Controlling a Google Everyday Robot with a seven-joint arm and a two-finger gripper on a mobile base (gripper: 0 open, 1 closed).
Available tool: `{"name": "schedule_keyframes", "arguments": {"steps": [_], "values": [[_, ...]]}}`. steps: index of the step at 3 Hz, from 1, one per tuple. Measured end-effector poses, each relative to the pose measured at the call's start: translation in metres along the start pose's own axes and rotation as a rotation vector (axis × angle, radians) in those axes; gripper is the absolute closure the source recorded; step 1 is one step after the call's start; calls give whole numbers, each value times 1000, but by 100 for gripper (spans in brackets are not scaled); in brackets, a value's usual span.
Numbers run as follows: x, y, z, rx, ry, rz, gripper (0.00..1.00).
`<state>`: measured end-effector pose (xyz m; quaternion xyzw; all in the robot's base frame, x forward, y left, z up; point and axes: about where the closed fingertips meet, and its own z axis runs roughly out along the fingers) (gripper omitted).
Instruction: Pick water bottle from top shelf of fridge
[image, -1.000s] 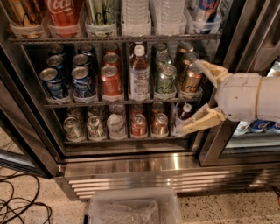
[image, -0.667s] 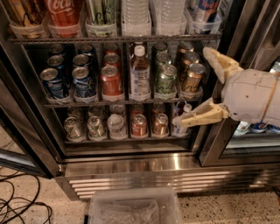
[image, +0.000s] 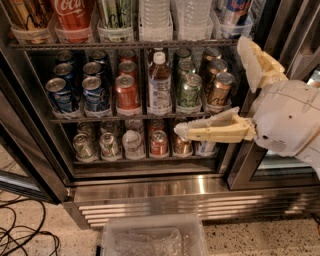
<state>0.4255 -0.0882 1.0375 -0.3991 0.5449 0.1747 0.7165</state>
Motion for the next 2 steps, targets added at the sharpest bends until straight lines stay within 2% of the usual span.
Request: {"name": "schedule_keyframes", "arguments": {"steps": [1,2], "values": [[0,0,0,0,0,0,0],[2,-7,16,42,-19,6,0]]}}
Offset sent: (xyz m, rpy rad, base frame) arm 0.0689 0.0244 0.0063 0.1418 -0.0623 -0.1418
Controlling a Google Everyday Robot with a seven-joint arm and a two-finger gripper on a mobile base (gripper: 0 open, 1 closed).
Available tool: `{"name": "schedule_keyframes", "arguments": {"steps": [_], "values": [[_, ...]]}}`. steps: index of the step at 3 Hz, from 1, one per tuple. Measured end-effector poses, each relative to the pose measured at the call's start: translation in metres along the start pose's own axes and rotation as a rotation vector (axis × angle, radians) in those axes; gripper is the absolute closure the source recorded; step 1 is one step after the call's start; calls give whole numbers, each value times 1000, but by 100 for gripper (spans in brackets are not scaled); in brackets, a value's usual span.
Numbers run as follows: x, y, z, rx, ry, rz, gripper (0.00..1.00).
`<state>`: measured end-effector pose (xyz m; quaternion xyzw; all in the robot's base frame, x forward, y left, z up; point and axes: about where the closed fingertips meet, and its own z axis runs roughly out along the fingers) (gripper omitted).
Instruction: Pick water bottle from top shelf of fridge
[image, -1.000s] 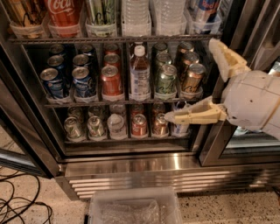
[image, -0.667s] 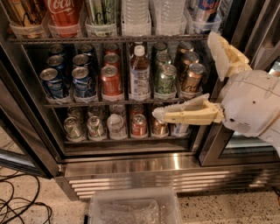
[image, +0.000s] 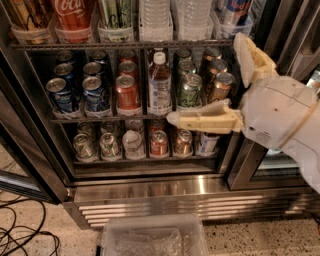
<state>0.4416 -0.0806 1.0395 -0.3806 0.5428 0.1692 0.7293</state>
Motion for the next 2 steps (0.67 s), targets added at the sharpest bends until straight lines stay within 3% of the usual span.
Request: {"name": "schedule_keyframes", "arguments": {"steps": [1,2], "values": [[-7,-3,36,75,-59,-7,0],[-13,-7,65,142,-54,-22,0]]}}
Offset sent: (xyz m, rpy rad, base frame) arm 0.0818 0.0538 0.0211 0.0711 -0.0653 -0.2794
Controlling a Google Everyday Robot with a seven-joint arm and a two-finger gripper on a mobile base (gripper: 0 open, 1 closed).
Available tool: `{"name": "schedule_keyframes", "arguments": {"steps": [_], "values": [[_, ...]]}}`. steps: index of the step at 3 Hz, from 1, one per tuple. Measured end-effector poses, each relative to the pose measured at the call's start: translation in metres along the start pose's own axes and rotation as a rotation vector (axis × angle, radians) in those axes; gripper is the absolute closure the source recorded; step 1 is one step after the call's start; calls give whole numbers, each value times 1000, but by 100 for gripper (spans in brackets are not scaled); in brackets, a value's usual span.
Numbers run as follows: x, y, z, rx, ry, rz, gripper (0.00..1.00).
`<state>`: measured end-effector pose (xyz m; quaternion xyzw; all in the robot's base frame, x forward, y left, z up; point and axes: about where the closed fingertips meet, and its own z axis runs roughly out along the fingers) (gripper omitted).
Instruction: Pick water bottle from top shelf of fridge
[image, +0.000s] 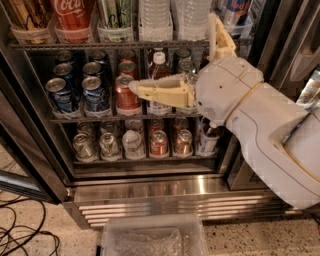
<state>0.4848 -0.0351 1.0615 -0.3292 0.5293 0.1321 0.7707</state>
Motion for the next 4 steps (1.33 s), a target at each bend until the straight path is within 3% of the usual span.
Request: {"name": "schedule_keyframes", "arguments": {"steps": [1,2,3,4], "values": [[0,-14,12,84,42,-20,0],[10,-31,12,163,96,6,16],[14,-48,15,239,131,36,25],[14,-54,18,268,131,50,40]]}}
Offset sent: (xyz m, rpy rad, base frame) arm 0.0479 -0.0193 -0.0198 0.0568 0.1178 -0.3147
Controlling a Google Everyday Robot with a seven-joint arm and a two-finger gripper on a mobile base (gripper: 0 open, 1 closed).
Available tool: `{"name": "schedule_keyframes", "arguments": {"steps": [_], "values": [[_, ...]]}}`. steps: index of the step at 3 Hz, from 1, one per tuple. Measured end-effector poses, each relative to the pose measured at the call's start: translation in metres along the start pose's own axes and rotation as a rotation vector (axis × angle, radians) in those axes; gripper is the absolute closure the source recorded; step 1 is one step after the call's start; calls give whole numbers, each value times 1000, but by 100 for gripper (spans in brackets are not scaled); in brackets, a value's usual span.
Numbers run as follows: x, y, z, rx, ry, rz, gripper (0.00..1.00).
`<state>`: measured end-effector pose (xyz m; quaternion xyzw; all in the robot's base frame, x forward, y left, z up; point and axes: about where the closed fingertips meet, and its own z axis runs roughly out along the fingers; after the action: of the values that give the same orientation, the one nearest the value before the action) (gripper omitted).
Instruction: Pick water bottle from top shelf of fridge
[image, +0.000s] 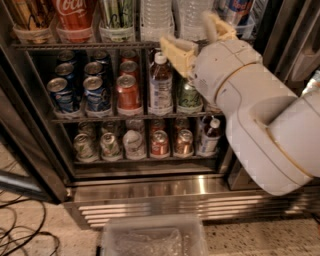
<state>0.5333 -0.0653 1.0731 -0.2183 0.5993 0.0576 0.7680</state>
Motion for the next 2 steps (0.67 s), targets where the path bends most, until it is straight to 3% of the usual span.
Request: {"name": "schedule_keyframes", "arguments": {"steps": [1,2], "values": [[-1,0,-2,0,0,1,32],[-7,5,1,-6,-12,25,32]]}}
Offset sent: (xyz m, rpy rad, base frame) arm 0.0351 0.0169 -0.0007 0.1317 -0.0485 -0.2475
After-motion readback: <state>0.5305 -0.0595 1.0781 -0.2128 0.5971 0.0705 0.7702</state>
